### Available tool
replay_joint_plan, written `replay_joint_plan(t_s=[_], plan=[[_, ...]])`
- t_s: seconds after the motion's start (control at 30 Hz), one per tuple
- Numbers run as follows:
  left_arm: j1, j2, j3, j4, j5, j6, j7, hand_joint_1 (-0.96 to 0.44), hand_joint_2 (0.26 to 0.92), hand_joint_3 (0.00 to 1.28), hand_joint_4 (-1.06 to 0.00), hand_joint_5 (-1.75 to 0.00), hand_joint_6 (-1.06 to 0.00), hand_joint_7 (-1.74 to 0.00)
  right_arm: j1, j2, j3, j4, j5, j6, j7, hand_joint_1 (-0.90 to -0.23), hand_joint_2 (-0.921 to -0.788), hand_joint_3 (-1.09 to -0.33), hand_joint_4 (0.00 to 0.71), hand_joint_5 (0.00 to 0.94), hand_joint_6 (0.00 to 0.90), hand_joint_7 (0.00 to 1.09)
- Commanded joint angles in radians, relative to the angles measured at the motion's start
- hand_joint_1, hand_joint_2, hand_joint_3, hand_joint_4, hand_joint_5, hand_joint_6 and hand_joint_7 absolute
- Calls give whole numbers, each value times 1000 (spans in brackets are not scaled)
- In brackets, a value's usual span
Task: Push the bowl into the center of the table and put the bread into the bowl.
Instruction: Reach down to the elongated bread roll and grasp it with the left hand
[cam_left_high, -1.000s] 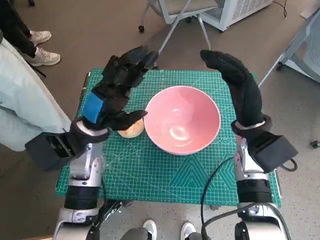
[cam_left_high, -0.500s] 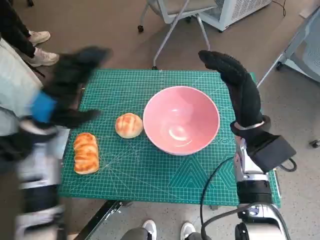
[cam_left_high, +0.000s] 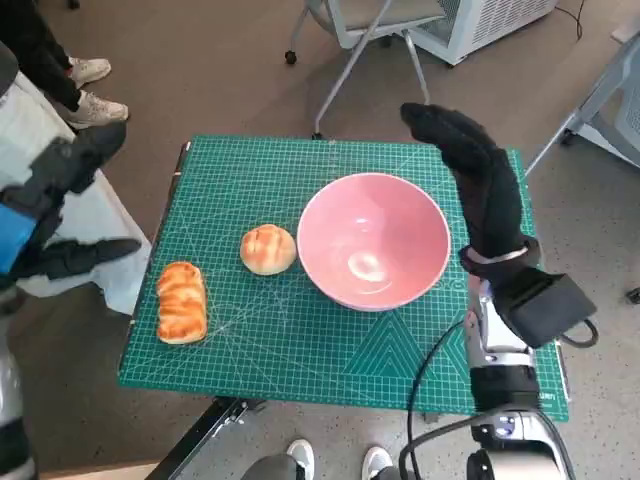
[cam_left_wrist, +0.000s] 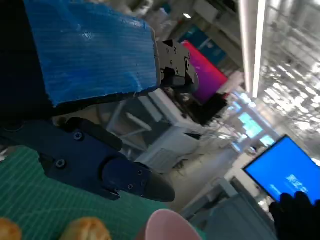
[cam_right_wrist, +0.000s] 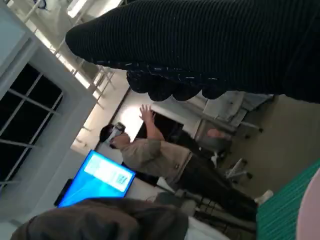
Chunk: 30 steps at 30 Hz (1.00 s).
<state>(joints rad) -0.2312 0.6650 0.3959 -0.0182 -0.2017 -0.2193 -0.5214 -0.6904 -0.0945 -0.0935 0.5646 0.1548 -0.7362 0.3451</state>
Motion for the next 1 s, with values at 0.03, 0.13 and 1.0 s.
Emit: replay_joint_plan(t_s=[0.03,0.13,1.0], plan=[[19,6,6,-10,-37,-13,-29,-408,896,0,-278,-1,-267,-220,5,15,1,23,13,7,-2,-716,-921,-796,176,1,40,569],[21,19,6,9,-33,-29,-47,-401,894,0,-279,-1,-273,-210,1,20,1,33,16,2,2,-720,-921,-794,177,1,40,571],[-178,233,-287,442,584,-591,-36,96,751,0,-402,-9,-481,-57,-9,20,-16,81,72,20,53,-750,-921,-791,168,0,29,576]])
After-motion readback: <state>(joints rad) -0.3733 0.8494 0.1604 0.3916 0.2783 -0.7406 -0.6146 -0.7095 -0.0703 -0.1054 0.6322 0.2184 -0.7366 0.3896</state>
